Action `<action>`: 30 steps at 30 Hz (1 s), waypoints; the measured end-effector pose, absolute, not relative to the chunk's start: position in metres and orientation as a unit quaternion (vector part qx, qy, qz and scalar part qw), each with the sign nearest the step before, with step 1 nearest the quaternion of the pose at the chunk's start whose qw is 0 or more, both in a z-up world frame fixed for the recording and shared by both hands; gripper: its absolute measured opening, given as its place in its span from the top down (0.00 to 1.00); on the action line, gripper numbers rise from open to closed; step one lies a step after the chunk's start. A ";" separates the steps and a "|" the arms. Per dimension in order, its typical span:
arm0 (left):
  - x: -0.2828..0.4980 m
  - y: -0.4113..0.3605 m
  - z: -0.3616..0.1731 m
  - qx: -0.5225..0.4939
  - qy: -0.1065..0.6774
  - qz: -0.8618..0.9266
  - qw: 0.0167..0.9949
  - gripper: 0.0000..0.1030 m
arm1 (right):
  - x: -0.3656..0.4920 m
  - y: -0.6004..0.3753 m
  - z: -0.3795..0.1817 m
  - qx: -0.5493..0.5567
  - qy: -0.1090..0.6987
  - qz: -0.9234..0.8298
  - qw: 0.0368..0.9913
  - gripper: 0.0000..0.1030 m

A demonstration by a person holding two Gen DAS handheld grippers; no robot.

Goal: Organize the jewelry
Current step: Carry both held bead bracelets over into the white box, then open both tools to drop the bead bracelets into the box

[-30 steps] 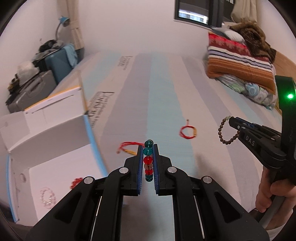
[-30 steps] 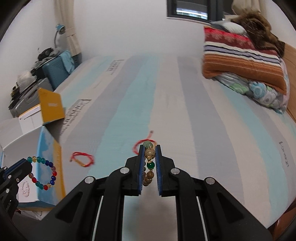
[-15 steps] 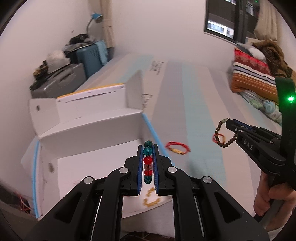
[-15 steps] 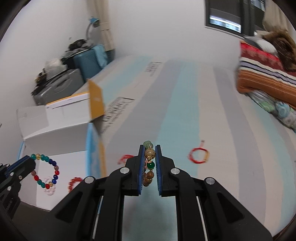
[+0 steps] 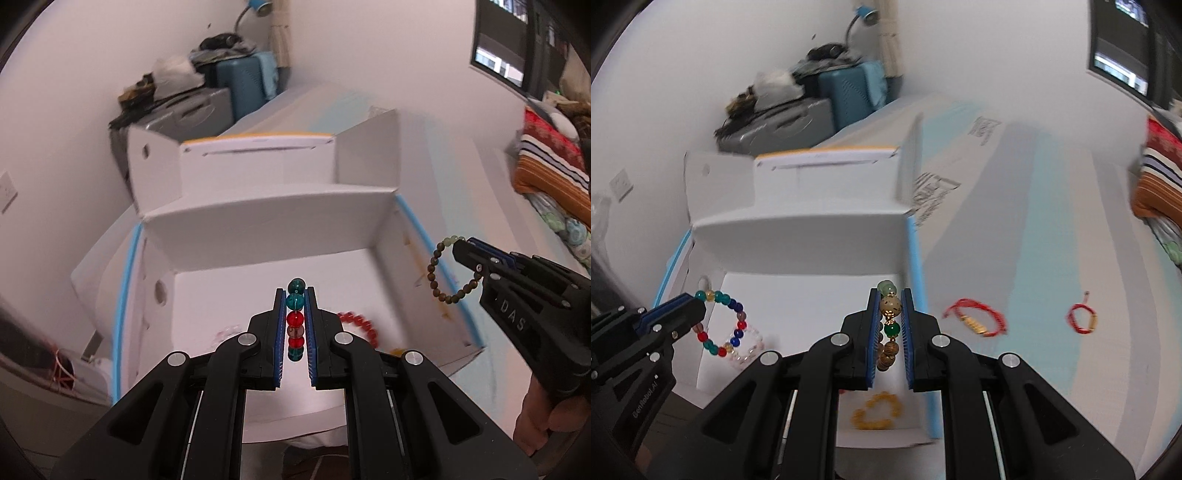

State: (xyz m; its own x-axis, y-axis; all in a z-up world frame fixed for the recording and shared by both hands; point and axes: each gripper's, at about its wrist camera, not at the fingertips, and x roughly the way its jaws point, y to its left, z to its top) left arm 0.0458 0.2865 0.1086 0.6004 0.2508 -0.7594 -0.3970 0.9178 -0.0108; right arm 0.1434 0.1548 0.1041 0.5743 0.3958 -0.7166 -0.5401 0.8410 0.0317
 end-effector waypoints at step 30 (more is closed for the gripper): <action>0.051 0.337 0.035 -0.112 0.481 0.216 0.842 0.91 | 0.159 0.211 0.015 -0.137 0.476 0.251 0.832 0.89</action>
